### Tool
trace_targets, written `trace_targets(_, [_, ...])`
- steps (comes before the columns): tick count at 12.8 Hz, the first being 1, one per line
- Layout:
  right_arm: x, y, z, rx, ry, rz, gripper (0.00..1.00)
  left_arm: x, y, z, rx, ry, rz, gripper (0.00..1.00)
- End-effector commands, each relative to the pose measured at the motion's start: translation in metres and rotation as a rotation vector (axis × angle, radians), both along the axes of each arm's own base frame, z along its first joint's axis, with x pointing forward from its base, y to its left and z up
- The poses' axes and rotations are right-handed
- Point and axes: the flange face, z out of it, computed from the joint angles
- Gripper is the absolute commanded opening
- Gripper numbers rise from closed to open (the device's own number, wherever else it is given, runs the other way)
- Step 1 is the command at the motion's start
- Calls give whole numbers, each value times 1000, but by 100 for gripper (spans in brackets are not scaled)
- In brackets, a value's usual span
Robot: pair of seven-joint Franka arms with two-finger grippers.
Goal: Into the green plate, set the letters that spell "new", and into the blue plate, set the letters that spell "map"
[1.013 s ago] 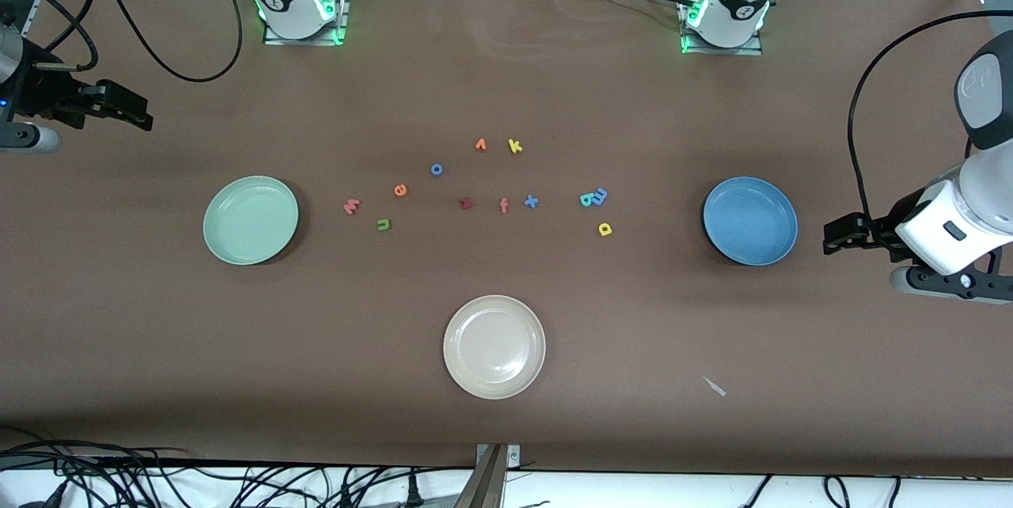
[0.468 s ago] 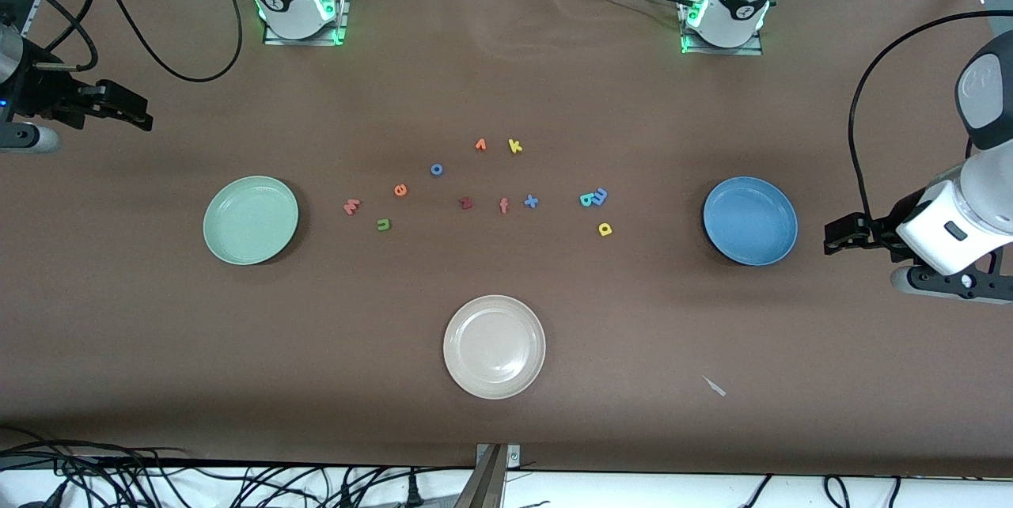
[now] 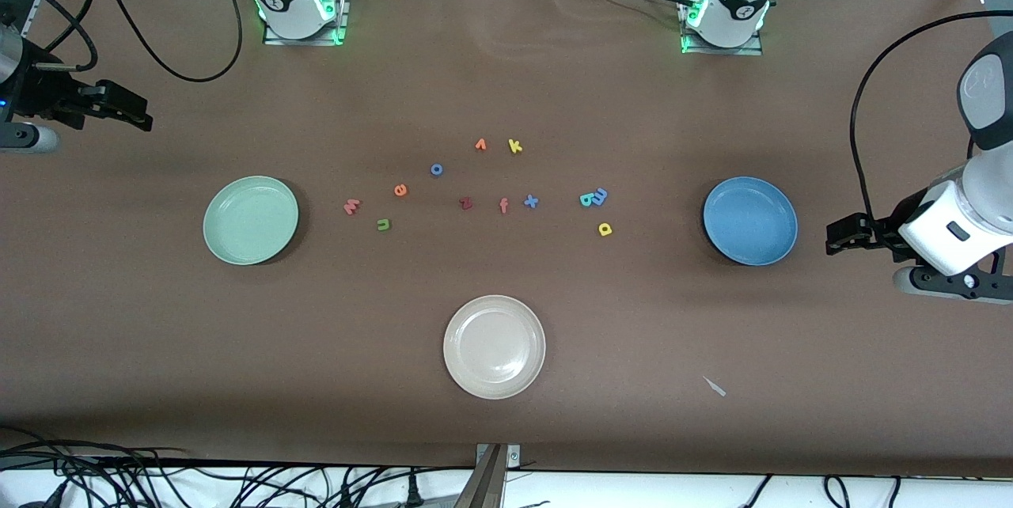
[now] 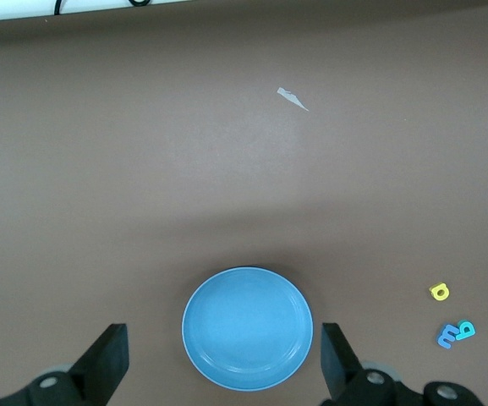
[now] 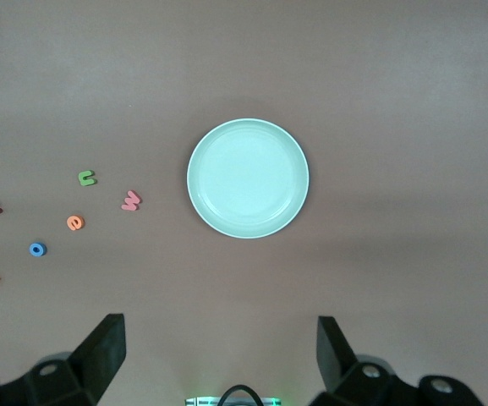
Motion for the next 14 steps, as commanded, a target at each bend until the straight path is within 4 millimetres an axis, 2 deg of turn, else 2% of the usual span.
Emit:
trace_targets(1, [2,-1,6,-7,-12,-2,100,-5,2,5,32,-1,-20,100])
trace_targets(14, [2,-2,6,-3,-12,-5,100,-7,0,-5,23,21,-23,100])
